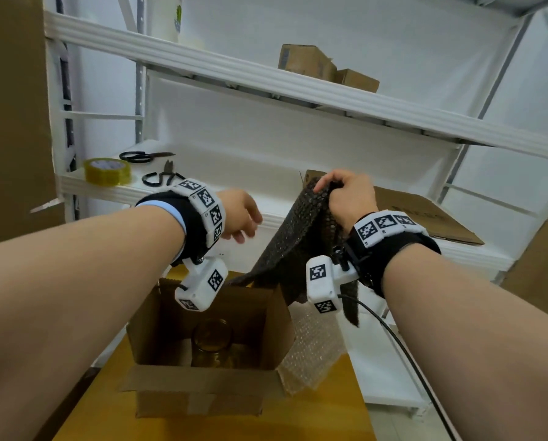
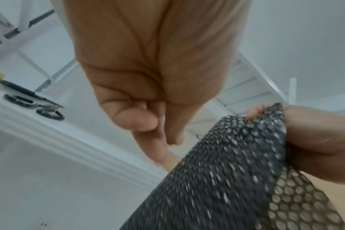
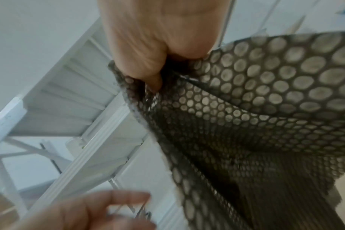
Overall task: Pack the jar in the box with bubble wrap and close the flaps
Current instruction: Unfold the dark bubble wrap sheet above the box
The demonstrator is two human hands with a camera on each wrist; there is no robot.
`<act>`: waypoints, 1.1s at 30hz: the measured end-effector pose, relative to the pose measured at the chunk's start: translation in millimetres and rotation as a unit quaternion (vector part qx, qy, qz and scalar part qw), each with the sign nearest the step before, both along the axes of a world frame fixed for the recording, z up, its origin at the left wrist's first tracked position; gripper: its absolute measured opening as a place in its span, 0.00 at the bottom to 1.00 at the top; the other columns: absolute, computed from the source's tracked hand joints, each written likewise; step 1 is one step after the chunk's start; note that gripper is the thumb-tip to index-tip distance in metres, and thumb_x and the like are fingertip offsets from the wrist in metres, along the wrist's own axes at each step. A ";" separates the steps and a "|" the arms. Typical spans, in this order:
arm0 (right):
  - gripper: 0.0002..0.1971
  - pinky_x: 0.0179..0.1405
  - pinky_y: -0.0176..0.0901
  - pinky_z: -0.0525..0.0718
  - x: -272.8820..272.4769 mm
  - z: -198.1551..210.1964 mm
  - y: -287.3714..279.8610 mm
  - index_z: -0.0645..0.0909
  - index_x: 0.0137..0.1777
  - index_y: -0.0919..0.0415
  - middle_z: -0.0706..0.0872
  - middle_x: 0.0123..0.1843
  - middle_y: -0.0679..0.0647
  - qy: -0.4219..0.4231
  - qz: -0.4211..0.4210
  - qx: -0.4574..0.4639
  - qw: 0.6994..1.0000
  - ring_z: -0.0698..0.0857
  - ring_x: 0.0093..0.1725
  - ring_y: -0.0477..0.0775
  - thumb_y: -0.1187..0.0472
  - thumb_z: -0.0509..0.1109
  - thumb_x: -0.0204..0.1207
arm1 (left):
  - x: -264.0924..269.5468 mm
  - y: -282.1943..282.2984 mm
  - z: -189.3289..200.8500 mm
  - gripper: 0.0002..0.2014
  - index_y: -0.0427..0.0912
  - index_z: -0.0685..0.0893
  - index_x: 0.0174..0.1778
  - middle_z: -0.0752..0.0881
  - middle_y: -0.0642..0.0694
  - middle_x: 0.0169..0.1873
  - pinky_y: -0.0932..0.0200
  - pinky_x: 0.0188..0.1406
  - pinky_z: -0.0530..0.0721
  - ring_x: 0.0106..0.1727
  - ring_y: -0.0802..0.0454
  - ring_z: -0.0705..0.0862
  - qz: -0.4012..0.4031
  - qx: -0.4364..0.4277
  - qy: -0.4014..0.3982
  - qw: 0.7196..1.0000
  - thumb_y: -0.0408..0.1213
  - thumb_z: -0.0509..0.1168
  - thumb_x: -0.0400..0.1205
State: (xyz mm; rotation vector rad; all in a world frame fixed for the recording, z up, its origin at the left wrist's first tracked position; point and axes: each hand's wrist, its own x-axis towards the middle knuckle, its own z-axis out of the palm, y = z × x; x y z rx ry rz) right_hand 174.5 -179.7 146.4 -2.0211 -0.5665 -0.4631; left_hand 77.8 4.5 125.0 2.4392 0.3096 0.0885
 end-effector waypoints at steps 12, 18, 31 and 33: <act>0.30 0.60 0.47 0.86 -22.4 27.1 23.9 0.78 0.19 0.54 0.91 0.47 0.60 0.006 0.294 -0.106 0.950 0.89 0.54 0.56 0.89 0.53 0.64 | 15.3 0.5 17.4 0.39 0.51 0.67 0.80 0.64 0.45 0.81 0.48 0.78 0.65 0.80 0.41 0.65 -0.042 0.184 -0.103 0.977 0.27 0.70 0.73; 0.22 0.58 0.54 0.88 -15.3 30.2 5.4 0.79 0.27 0.65 0.89 0.52 0.69 0.029 0.261 -0.040 0.964 0.89 0.52 0.59 0.90 0.58 0.68 | 6.5 17.2 19.0 0.12 0.45 0.85 0.56 0.86 0.45 0.59 0.51 0.65 0.74 0.66 0.44 0.81 -0.020 0.140 -0.100 0.985 0.34 0.73 0.77; 0.25 0.55 0.44 0.81 -1.1 29.4 -18.9 0.76 0.60 0.55 0.83 0.53 0.46 0.003 0.032 0.137 0.990 0.83 0.51 0.44 0.39 0.73 0.72 | 15.6 18.9 74.6 0.17 0.47 0.77 0.65 0.79 0.36 0.61 0.40 0.57 0.77 0.63 0.33 0.78 0.178 0.241 -0.276 0.913 0.50 0.60 0.84; 0.32 0.60 0.50 0.82 0.6 21.3 -14.9 0.74 0.68 0.57 0.83 0.58 0.49 0.056 0.044 0.054 0.996 0.84 0.57 0.50 0.43 0.79 0.69 | 13.6 19.9 74.0 0.16 0.44 0.79 0.61 0.79 0.36 0.58 0.42 0.56 0.78 0.58 0.33 0.80 0.162 0.213 -0.291 0.919 0.50 0.60 0.84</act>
